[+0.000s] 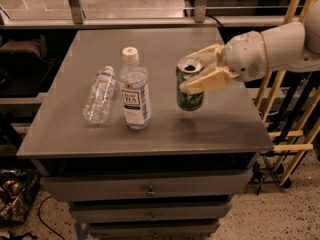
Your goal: Move green can near blue plastic bottle
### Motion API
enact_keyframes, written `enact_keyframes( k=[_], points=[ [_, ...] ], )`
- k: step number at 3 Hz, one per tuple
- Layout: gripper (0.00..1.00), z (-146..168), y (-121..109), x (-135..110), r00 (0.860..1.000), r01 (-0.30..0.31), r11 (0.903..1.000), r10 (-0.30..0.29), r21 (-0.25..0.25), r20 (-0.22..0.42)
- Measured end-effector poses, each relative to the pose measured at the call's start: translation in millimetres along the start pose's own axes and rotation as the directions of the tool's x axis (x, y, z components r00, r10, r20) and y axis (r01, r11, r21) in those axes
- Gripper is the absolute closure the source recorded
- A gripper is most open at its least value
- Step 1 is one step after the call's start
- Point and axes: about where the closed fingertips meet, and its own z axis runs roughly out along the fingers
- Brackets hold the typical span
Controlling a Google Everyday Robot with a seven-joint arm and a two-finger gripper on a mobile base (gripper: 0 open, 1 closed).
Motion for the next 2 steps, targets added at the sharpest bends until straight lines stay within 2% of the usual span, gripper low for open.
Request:
enact_keyframes(
  k=[2],
  points=[
    [1.0,15.2,0.4,16.4,0.998,-0.036,0.9993,0.036,-0.006,0.048]
  ],
)
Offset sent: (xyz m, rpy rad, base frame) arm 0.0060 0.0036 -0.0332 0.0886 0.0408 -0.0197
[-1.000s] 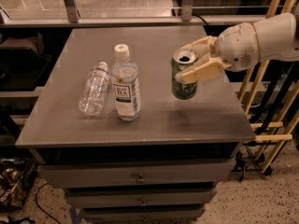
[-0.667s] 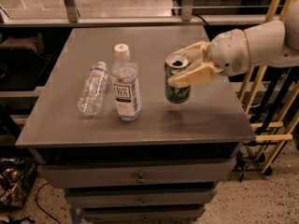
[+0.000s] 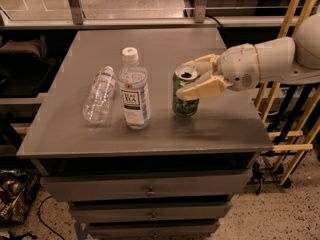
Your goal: Move green can near blue plastic bottle
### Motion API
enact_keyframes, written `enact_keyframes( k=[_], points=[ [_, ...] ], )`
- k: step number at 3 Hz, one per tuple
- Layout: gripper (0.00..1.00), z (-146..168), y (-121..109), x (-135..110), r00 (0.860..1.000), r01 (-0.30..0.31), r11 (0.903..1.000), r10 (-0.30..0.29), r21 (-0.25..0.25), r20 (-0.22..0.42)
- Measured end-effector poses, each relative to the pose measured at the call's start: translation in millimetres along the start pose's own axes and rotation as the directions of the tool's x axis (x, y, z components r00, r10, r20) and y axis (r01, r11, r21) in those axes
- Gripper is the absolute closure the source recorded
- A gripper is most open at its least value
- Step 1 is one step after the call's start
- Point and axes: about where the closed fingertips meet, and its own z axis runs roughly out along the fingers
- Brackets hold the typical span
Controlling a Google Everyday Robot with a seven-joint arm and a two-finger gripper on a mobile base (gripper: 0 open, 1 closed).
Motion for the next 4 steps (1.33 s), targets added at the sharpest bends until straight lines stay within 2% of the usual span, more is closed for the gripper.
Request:
enact_keyframes(
  k=[3,4],
  points=[
    [1.0,27.5,13.6,3.0,0.999,0.011,0.9982,-0.008,-0.059,0.049],
    [1.0,31.0,16.5,5.9,0.998,0.012,0.9979,-0.008,-0.064,0.061]
  ],
)
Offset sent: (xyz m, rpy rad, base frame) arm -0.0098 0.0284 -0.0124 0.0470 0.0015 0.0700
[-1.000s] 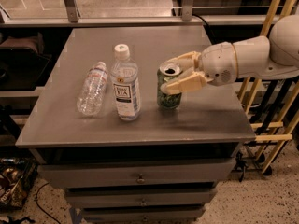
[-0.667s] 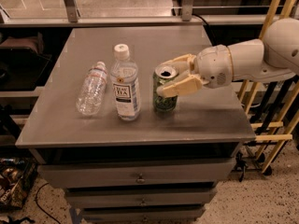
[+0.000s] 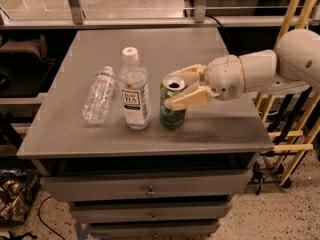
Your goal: Move green can near blue plastic bottle
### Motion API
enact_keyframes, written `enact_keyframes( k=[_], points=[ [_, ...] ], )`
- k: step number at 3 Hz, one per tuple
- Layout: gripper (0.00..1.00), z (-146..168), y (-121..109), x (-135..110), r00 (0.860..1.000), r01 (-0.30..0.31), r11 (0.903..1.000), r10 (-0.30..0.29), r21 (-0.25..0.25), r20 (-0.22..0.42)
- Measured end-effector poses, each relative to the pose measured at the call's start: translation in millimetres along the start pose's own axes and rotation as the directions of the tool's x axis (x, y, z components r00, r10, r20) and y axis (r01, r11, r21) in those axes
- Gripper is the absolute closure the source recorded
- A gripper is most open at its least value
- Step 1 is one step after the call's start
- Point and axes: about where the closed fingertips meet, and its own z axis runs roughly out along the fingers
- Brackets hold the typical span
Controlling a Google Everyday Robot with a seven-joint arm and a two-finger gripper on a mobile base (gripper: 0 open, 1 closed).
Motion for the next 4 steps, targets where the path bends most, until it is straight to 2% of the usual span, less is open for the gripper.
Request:
enact_keyframes(
  k=[1,2,4],
  points=[
    [1.0,0.9,-0.1,0.8,1.0,0.0,0.9999,0.0,0.012,0.028],
    [0.82,3.0,0.5,-0.1,1.0,0.001,1.0,-0.001,0.007,0.027],
    [0.35,7.2,1.9,-1.9,1.0,0.004,1.0,-0.004,-0.002,0.028]
  ],
)
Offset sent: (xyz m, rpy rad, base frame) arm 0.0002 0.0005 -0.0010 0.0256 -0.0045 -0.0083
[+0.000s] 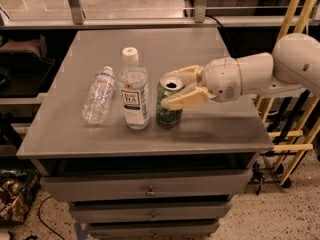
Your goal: Move green can near blue plastic bottle
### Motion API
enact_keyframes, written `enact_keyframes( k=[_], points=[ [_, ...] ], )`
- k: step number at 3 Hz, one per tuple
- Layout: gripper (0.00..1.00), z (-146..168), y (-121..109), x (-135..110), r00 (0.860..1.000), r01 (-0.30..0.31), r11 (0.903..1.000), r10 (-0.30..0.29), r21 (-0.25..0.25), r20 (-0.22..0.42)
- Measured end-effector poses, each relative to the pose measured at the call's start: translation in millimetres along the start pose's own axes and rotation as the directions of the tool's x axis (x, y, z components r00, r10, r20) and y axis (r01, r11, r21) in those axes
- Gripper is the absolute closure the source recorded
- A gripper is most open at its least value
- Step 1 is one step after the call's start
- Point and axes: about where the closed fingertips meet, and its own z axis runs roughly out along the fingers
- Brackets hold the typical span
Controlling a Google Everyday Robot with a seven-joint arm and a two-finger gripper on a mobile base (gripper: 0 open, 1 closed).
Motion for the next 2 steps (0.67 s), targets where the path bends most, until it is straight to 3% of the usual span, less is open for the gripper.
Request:
enact_keyframes(
  k=[1,2],
  points=[
    [0.13,2.1,0.7,-0.8,1.0,0.001,1.0,-0.001,-0.004,0.0],
    [0.0,4.0,1.3,-1.6,1.0,0.002,1.0,-0.002,-0.008,0.001]
  ],
)
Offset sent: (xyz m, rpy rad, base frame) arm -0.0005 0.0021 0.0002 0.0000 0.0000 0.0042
